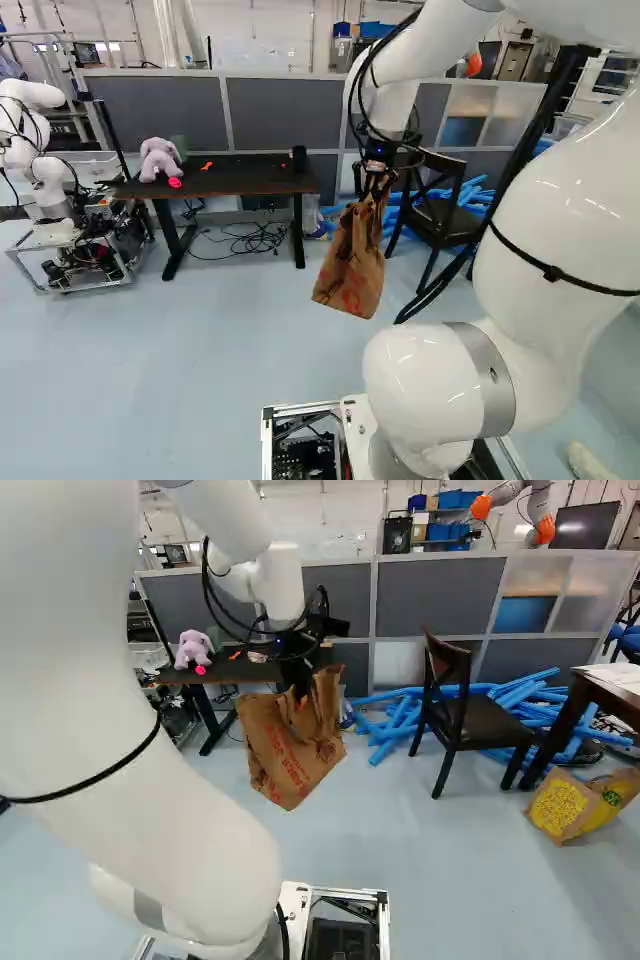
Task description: Pick up the bag on the ground and place it on the table
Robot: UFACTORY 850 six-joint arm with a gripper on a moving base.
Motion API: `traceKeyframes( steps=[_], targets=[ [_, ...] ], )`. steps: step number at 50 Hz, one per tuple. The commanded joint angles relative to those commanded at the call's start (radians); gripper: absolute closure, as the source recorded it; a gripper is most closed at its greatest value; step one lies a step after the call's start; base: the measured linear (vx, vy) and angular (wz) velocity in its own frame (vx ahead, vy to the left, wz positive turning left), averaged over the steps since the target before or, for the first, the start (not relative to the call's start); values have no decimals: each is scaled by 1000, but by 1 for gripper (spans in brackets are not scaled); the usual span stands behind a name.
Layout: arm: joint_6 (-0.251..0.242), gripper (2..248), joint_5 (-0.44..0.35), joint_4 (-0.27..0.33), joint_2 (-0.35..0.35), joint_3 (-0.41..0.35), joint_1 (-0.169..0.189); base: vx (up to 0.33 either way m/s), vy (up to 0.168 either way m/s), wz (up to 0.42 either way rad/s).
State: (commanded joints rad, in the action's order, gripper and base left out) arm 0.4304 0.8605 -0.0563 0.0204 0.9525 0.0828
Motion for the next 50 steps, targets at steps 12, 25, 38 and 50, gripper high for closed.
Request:
traceKeyframes(
  steps=[12,25,38,50],
  targets=[
    [0,229,45,0,-4,45,-3,0,0,0],
    [0,229,101,0,-11,96,-7,0,0,0],
    [0,229,157,0,-17,146,-10,0,0,0],
    [0,229,208,0,-18,188,-12,0,0,0]
  ],
)
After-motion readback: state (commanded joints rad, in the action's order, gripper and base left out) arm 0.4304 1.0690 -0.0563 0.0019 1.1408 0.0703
